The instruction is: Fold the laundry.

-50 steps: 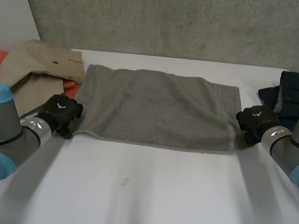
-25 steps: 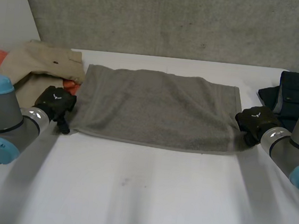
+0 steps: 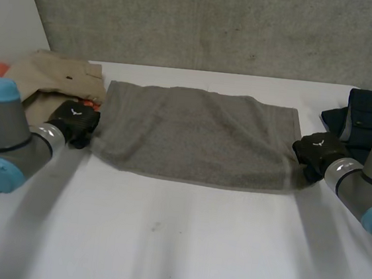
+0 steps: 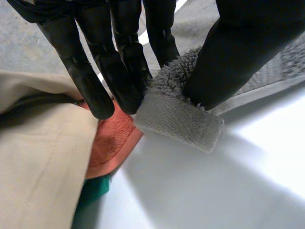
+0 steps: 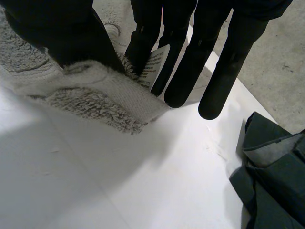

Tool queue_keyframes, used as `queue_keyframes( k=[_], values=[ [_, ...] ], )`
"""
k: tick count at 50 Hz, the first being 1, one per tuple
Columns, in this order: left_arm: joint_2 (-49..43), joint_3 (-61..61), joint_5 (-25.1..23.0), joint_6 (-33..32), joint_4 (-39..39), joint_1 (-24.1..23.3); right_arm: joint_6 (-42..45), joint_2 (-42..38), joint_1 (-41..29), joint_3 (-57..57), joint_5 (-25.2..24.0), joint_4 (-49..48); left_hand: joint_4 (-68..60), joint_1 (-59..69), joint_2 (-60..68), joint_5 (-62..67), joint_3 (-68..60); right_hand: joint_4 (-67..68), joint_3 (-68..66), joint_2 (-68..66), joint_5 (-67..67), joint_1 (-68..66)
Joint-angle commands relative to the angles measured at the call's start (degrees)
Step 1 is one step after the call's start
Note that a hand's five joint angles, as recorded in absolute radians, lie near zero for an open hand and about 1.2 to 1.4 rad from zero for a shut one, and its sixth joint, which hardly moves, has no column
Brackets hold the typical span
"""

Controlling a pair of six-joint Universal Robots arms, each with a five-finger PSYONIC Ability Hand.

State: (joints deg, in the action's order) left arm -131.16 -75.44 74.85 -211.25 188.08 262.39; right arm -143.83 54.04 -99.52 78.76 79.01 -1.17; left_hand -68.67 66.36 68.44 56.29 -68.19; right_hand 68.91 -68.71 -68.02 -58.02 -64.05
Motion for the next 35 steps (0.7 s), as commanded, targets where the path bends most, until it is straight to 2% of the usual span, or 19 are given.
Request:
queue_keyframes(
  k=[1, 4, 8, 9, 13, 17, 23, 28, 35],
  values=[
    [16.5, -10.8, -0.5, -0.7, -11.1, 1.7, 4.2, 6.2, 1.3, 2.4, -0.3, 11.3, -11.3, 13.6, 11.6, 13.7, -11.8, 11.1, -11.3, -12.0, -12.0, -16.0],
    [21.6, -15.9, -0.4, -2.0, -15.0, 2.7, 9.3, 8.6, 3.4, 4.4, -0.2, 17.2, -11.3, 13.6, 11.6, 13.7, -11.8, 11.1, -11.3, -12.0, -12.0, -16.0],
    [28.8, -23.7, 0.4, -7.3, -22.6, 4.4, 19.8, 12.5, 6.4, 8.6, 0.5, 28.0, -11.3, 13.6, 11.6, 13.7, -11.8, 11.1, -11.3, -12.0, -12.0, -16.0],
    [30.9, -26.2, 0.8, -10.4, -25.0, 5.1, 24.1, 13.5, 8.0, 10.5, 1.0, 31.8, -11.3, 13.6, 11.6, 13.7, -11.8, 11.1, -11.3, -12.0, -12.0, -16.0],
    [32.2, -29.4, 1.7, -17.8, -28.6, 6.7, 30.5, 15.0, 10.9, 12.5, 1.1, 34.0, -11.3, 13.6, 11.6, 13.7, -11.8, 11.1, -11.3, -12.0, -12.0, -16.0],
    [29.7, -27.7, 2.3, -18.9, -27.2, 5.9, 26.4, 13.1, 9.9, 11.2, 0.8, 28.8, -11.3, 13.6, 11.6, 13.7, -11.8, 11.1, -11.3, -12.0, -12.0, -16.0],
    [21.8, -17.7, 3.3, -10.1, -20.6, 0.8, 15.3, 9.2, 7.8, 6.2, 0.4, 19.9, -11.3, 13.6, 11.6, 13.7, -11.8, 11.1, -11.3, -12.0, -12.0, -16.0],
    [11.0, -3.5, 8.2, -3.9, -14.7, -3.1, 5.9, 3.5, 5.9, -0.6, 1.3, 10.3, -11.3, 13.6, 11.6, 13.7, -11.8, 11.1, -11.3, -12.0, -12.0, -16.0],
    [-2.1, 13.4, 14.1, -2.9, -14.0, -6.3, 2.3, -4.1, 4.5, -9.0, 4.4, 2.5, -11.3, 13.6, 11.6, 13.7, -11.8, 11.1, -11.3, -12.0, -12.0, -16.0]
  ],
)
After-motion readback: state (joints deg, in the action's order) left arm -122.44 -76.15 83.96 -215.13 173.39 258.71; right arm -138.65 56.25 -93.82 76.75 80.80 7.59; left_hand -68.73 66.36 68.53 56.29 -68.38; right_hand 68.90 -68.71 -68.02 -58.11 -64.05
